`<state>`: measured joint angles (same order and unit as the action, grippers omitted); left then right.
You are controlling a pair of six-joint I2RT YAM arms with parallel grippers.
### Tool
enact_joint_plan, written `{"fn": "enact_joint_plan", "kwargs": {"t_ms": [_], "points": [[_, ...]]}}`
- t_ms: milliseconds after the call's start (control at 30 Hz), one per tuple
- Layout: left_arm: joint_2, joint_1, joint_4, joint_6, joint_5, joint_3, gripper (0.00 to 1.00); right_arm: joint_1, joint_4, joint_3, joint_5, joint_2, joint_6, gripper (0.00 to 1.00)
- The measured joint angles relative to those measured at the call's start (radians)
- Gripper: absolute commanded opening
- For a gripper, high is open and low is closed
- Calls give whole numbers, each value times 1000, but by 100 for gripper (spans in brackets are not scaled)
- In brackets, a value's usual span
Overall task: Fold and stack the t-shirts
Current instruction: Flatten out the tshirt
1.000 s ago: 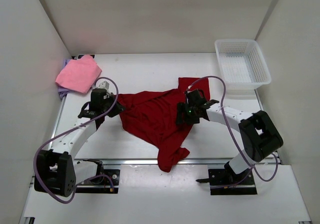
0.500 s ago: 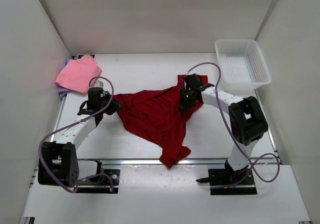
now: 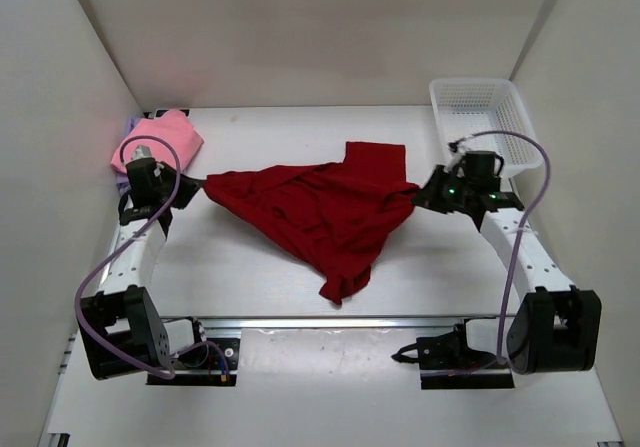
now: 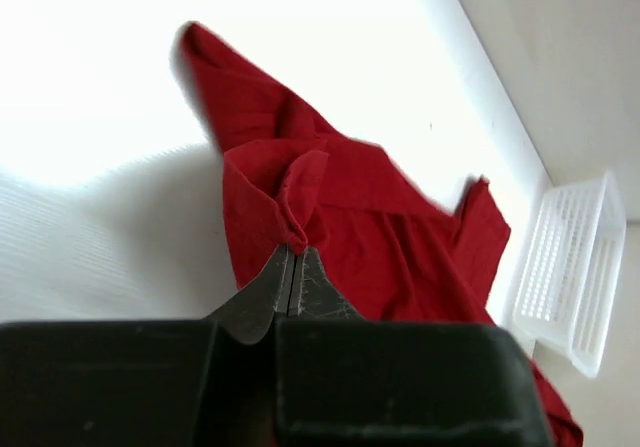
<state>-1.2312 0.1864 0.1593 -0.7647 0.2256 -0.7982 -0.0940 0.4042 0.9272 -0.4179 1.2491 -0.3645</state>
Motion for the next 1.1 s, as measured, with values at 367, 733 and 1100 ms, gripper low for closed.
{"fn": "enact_joint_plan", "kwargs": {"t_ms": [367, 733, 1100], "points": [[44, 8, 48, 16, -5, -31, 0, 237, 67, -92, -43, -55, 80, 28], [125, -120, 56, 38, -29, 57, 0, -212, 126, -72, 186, -121, 26, 40], [105, -257, 11, 31, -37, 123, 0, -746, 105, -44, 317, 144, -93, 50]]}}
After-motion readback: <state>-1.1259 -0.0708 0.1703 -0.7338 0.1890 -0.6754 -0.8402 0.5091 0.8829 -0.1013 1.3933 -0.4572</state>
